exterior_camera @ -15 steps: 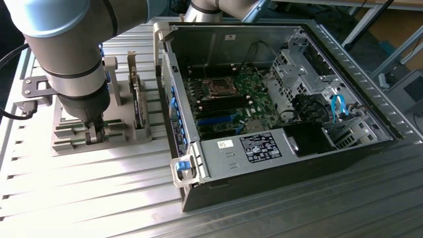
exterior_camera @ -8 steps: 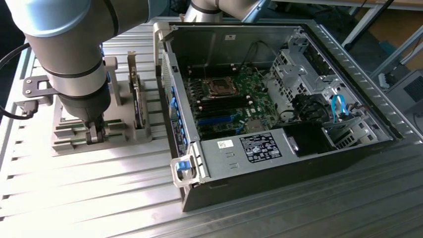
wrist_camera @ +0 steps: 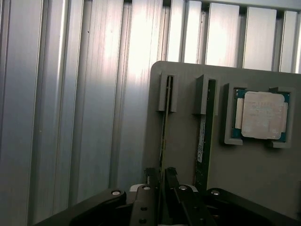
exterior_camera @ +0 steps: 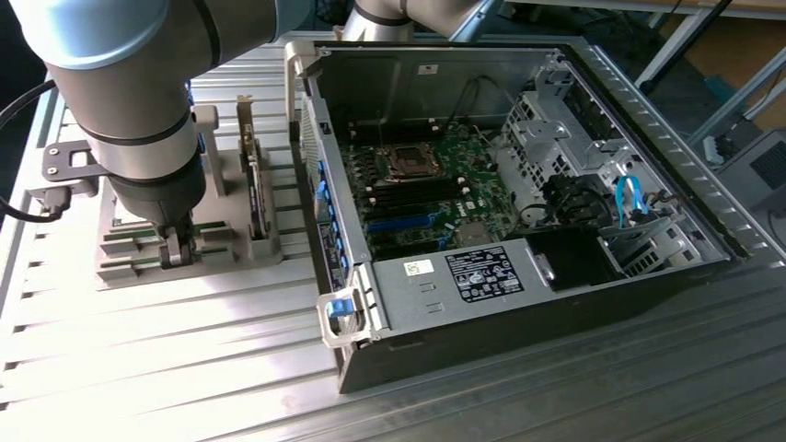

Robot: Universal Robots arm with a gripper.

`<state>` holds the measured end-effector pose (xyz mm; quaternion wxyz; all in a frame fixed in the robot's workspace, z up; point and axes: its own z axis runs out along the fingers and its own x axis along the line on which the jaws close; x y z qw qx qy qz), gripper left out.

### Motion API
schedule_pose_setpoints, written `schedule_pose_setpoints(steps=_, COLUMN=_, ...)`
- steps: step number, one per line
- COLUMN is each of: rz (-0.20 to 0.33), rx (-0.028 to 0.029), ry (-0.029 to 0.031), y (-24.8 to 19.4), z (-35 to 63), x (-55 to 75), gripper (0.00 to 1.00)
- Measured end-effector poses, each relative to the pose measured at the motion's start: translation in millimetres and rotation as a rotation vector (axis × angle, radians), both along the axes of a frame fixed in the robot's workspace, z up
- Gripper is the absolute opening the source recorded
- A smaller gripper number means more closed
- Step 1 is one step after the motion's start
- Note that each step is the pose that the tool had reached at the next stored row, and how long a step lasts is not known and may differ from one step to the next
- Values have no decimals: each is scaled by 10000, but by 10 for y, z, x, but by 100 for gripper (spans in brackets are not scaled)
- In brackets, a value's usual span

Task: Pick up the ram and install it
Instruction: 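Pick up the ram and move it above insertion slot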

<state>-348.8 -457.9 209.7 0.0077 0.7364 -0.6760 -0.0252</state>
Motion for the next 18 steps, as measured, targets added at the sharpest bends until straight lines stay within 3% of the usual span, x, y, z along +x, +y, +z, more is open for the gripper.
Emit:
schedule_pose_setpoints(steps=3, rz=0, rx=0, ry=0, y=0, z=0, x=0, gripper=20)
schedule_pose_setpoints(steps=4, rz=-1, rx=0, ry=0, y=0, z=0, x=0, gripper=13)
schedule_pose_setpoints(steps=18, rz=0, rx=0, ry=1, y=0, z=18, x=0, gripper=13)
